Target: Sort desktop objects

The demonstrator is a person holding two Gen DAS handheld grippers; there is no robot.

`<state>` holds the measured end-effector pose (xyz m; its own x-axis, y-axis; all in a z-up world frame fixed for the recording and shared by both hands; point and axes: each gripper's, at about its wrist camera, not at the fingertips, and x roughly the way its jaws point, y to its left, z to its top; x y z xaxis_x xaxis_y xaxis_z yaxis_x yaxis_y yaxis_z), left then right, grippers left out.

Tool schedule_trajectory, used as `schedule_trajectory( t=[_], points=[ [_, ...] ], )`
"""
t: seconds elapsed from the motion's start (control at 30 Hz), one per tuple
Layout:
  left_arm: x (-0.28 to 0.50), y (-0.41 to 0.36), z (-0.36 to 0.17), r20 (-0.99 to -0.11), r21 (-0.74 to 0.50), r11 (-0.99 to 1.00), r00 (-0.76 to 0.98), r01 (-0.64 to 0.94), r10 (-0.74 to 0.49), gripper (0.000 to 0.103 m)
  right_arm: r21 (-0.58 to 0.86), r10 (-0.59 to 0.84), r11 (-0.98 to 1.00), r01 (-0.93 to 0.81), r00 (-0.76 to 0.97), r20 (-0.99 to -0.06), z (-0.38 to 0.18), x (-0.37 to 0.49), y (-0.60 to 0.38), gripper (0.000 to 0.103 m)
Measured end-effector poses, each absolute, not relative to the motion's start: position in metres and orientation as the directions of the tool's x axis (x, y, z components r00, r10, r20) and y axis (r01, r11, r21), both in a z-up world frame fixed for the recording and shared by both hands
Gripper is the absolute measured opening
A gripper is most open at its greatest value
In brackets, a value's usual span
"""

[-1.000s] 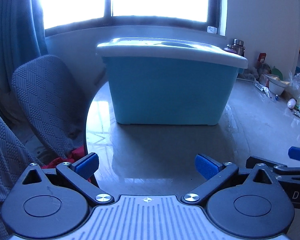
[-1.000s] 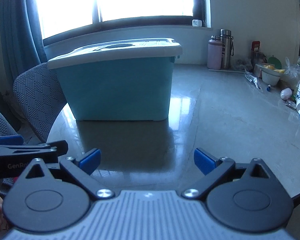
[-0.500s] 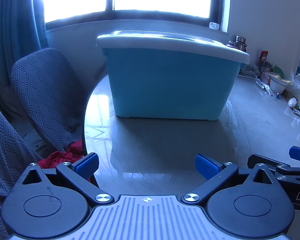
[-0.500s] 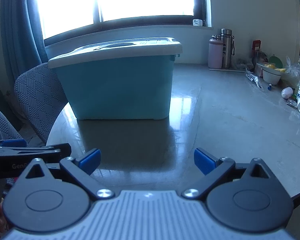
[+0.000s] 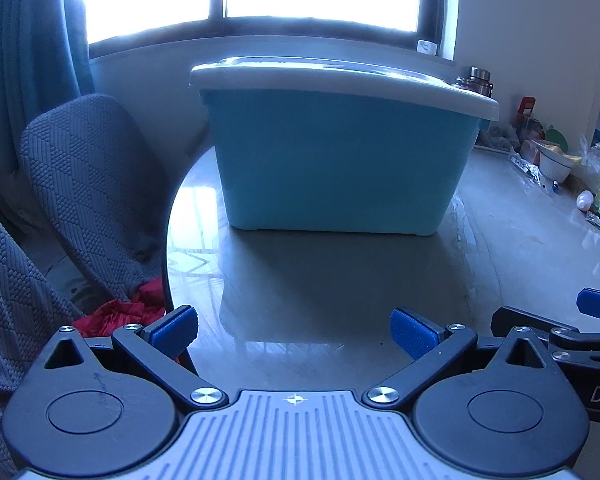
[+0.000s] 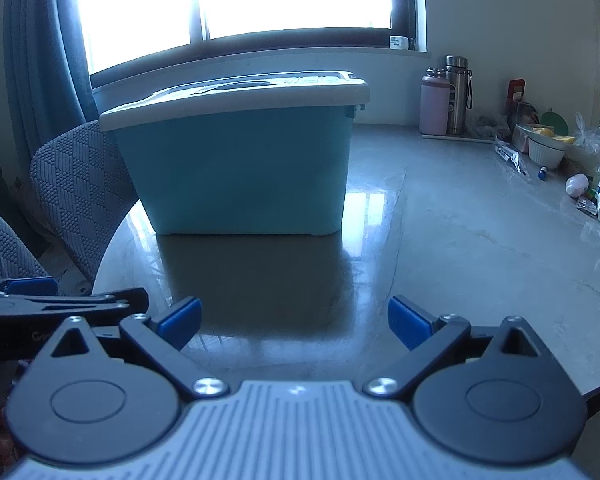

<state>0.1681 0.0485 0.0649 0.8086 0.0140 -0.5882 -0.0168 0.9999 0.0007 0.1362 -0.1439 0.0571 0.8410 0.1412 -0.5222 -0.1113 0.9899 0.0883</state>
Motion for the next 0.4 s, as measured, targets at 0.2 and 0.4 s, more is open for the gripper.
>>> schedule_trajectory(
  t=[0.2, 0.4],
  points=[
    [0.1682, 0.0502, 0.0625, -0.587, -0.015, 1.0, 0.81, 0.004, -0.012, 0.103, 0.098, 0.14, 0.99, -0.104, 0.839, -0.526, 0.0558, 0.1369, -0.1458, 0.1],
    [0.1691, 0.0532, 0.0599, -0.592, -0.031, 0.999, 0.805, 0.02, -0.034, 0.103, 0.102, 0.136, 0.99, -0.097, 0.836, -0.531, 0.055, 0.1383, -0.1466, 0.1]
  ],
)
